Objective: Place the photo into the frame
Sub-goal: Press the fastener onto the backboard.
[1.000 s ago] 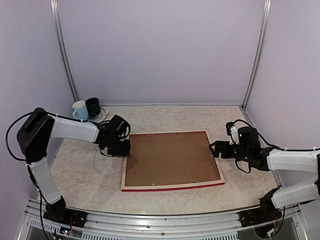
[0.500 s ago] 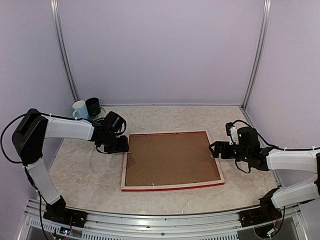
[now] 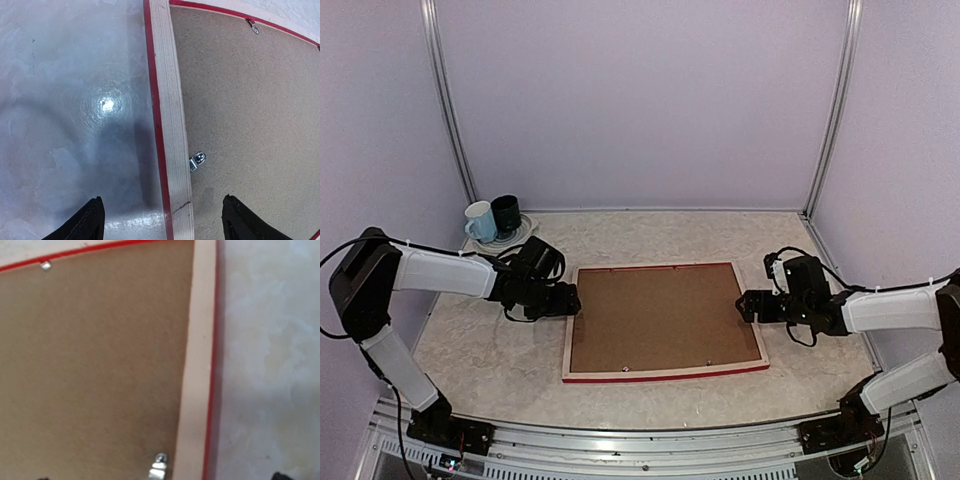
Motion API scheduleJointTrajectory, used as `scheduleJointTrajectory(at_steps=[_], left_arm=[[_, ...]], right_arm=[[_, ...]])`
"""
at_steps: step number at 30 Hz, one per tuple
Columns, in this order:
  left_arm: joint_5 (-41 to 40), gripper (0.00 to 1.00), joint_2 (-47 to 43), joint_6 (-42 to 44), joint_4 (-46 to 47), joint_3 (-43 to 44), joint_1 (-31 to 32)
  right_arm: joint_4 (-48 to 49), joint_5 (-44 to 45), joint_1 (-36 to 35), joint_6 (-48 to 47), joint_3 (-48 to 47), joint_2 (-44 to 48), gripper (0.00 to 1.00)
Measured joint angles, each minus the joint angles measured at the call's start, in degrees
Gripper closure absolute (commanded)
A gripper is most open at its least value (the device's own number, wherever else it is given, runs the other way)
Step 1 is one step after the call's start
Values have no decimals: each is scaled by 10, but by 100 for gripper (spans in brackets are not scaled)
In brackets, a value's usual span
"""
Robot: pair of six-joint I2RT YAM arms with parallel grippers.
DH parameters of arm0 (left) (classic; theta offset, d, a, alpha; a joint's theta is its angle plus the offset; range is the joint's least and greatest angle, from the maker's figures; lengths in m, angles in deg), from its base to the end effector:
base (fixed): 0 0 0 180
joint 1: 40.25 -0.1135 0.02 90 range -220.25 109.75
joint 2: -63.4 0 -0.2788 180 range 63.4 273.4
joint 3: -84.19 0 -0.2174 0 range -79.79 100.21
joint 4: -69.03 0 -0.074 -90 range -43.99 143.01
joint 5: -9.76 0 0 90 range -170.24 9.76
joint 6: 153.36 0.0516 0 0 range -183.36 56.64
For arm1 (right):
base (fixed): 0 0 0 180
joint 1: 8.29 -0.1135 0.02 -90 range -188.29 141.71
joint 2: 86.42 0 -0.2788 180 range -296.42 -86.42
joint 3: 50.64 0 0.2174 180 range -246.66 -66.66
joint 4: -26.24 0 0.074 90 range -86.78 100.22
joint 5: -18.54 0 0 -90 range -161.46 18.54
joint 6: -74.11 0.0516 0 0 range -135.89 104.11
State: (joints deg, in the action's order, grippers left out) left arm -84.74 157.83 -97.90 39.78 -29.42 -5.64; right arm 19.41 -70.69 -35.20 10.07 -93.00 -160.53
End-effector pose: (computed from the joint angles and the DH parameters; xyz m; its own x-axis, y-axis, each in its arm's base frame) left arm 0.2502 -0.1677 0.1837 -0.8717 -0.0852 -0.4826 0.0450 0.9667 -0.2520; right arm 0.2025 0.1020 0.1889 -0.6940 0.1386 -0.7065 -0.1550 0.9295 0.3347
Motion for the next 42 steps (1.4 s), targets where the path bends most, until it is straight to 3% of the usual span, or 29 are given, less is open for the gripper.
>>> scheduleJointTrajectory(at_steps=[9,18,36,42], left_arm=[[12,20,-2,3,60,-38,3],[31,20,2,16,129,-66,3],[54,20,21,29,190,-76,5],[56,20,25,30,199,-76,6]], right_arm=[[-105,40,0,-19,-93,-13,5],[-200,71,0,-35,-158,-21,12],[-235,54,0,-36,-173,-106,35],[-236,54,0,-38,-173,-118,38]])
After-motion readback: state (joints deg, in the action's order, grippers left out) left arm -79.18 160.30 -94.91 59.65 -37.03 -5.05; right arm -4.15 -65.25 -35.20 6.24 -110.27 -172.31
